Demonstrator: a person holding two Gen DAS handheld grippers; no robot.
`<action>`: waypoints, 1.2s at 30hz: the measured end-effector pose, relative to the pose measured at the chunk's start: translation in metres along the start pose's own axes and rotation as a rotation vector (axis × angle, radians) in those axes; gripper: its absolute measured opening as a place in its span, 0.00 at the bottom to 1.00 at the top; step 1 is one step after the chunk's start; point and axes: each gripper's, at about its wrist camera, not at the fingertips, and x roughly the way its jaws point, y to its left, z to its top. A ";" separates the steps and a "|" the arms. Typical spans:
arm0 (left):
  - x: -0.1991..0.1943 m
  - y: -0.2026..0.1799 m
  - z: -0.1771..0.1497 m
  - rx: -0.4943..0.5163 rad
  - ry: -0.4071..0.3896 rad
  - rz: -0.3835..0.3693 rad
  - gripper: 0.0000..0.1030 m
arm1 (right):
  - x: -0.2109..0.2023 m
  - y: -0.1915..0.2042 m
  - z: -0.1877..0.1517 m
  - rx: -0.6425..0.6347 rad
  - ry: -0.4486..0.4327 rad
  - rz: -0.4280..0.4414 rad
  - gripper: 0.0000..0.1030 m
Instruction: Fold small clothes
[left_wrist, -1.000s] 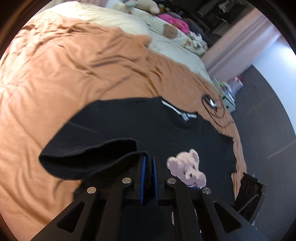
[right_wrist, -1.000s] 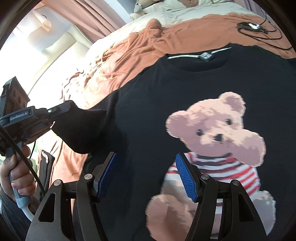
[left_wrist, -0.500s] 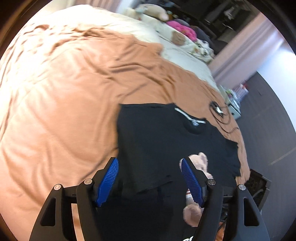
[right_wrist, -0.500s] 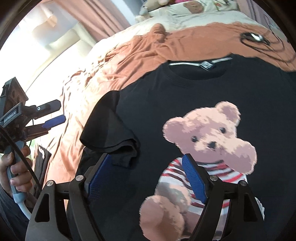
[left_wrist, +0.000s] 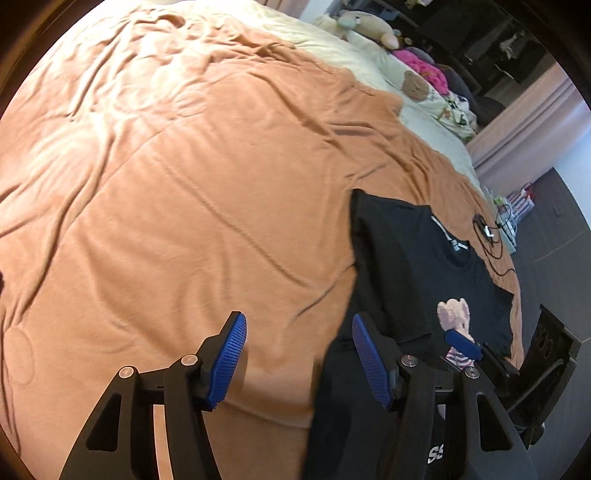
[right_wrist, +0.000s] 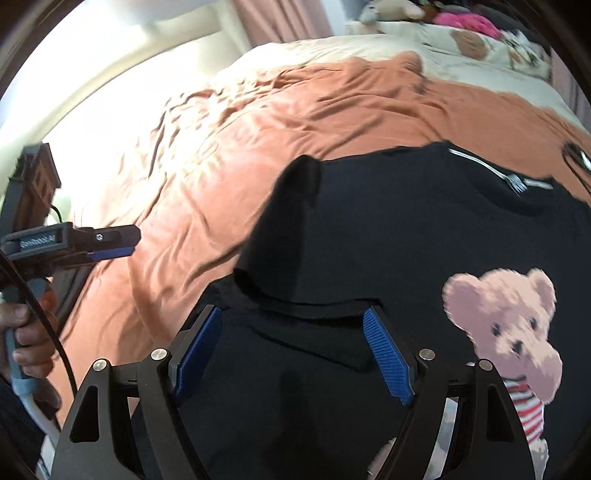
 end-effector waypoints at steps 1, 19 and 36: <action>-0.001 0.003 -0.001 -0.002 -0.002 0.002 0.60 | 0.005 0.004 0.001 -0.009 0.003 -0.009 0.76; 0.013 0.017 -0.004 -0.004 0.016 0.001 0.56 | 0.046 0.015 0.026 -0.062 -0.047 -0.158 0.05; 0.041 -0.021 -0.005 0.079 0.060 -0.014 0.56 | 0.019 -0.079 0.040 0.195 -0.066 -0.238 0.07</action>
